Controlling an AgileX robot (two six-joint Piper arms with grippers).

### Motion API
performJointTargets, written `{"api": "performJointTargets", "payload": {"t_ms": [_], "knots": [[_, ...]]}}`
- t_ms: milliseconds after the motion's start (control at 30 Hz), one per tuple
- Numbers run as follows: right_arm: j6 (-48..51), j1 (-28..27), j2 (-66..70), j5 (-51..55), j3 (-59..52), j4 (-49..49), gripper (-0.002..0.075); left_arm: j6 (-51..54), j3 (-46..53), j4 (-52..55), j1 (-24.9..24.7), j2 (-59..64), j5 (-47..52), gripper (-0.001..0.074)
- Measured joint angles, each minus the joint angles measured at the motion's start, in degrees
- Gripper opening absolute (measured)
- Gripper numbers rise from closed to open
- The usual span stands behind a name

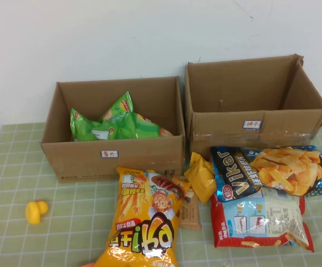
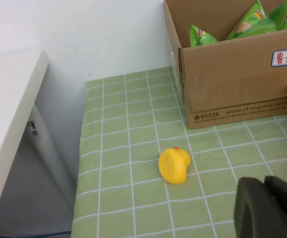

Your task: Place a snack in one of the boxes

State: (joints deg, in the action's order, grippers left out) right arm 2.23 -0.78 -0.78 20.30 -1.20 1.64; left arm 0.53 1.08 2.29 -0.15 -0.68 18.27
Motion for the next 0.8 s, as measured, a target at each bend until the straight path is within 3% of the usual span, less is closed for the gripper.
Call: {"api": "performJointTargets", "payload": {"t_ms": [800], "knots": [[0.0,0.0,0.0,0.0,0.0,2.2,-0.0002,0.0,0.0,0.0,0.0,0.0,0.0,-0.0002]]}}
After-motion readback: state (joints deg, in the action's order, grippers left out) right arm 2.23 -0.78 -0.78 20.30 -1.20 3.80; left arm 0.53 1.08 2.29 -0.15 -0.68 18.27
